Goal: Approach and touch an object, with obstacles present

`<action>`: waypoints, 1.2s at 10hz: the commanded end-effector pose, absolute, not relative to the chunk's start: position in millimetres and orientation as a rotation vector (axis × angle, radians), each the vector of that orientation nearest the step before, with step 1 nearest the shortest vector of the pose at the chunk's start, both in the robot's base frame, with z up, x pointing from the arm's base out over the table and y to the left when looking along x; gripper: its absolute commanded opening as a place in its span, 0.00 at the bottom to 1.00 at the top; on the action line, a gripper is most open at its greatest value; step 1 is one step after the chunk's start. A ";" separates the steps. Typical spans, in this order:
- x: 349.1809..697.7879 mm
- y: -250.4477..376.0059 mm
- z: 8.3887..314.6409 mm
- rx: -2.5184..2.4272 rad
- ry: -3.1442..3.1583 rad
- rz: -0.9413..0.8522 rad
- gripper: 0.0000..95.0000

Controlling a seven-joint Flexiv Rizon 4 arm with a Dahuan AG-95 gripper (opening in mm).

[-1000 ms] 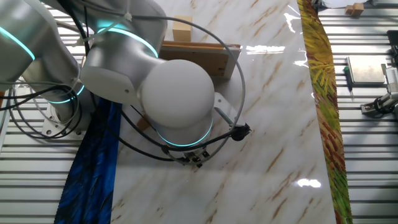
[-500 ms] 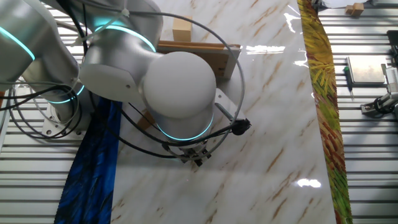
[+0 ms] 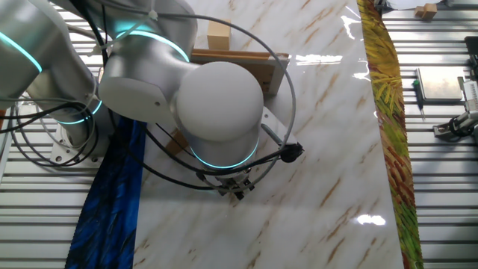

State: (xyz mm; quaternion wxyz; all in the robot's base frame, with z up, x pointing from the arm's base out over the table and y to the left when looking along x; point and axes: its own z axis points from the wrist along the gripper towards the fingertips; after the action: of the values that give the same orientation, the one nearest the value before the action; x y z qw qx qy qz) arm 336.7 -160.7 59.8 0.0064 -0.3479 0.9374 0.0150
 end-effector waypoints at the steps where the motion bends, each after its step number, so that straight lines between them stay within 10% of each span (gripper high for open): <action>1: 337.0 -160.6 60.5 -1.079 2.936 0.047 0.00; 12: 352.1 -159.5 59.7 -1.094 2.930 0.052 0.00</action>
State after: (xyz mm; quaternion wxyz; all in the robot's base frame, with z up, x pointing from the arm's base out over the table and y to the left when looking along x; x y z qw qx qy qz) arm 353.0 -158.6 62.1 0.0071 -0.3512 0.9361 0.0169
